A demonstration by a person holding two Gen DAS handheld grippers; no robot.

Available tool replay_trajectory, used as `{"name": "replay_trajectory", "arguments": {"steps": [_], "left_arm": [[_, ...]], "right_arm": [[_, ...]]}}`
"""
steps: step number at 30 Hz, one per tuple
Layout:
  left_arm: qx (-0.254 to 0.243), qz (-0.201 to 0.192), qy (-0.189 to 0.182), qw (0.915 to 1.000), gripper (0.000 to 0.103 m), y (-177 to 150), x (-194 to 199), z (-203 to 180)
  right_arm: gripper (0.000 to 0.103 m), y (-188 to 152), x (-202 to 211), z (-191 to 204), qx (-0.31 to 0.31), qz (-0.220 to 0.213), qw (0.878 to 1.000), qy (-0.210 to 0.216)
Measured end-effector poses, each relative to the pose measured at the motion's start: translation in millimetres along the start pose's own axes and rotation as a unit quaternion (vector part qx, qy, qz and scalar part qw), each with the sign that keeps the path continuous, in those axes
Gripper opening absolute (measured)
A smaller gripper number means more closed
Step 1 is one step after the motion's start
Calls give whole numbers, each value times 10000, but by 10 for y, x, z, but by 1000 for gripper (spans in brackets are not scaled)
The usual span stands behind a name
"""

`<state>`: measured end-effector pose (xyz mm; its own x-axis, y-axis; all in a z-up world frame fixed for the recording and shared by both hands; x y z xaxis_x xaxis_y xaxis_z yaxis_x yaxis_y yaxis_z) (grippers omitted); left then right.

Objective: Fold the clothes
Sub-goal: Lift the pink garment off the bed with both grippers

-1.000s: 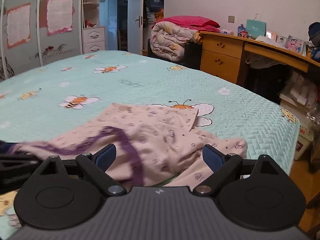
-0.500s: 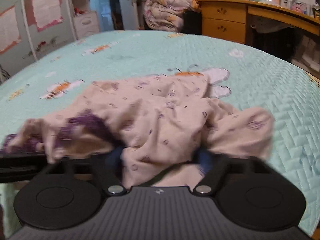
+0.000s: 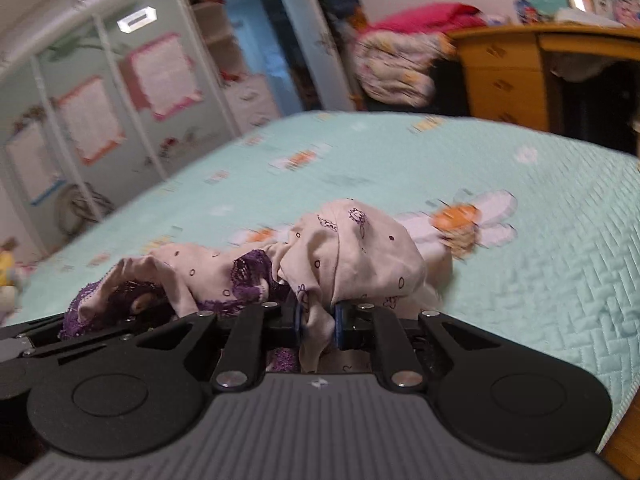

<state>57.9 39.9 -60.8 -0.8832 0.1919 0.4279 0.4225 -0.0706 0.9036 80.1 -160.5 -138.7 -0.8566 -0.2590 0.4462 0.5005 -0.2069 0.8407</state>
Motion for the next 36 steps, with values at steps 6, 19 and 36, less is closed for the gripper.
{"name": "replay_trajectory", "arguments": {"steps": [6, 19, 36], "left_arm": [[-58, -644, 558, 9963, 23, 286, 1107, 353], [65, -1135, 2107, 9709, 24, 481, 2810, 1075], [430, -1437, 3285, 9325, 24, 238, 4253, 1527]], "right_arm": [[14, 287, 625, 754, 255, -258, 9944, 995], [15, 564, 1662, 2480, 785, -346, 9531, 2901], [15, 314, 2626, 3974, 1448, -300, 9019, 4059]]}}
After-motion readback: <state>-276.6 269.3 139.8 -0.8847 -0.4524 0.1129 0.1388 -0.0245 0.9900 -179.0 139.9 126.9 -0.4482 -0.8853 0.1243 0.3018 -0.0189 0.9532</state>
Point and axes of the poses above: each gripper's, at about its wrist camera, not at the fingertips, and x roughly against the way its jaws point, z to its left, y to its top, the point moved 4 cm from there along -x, roughly the way its jaws point, and after that the axes turned 3 degrees about x, right-handed, at the moved point
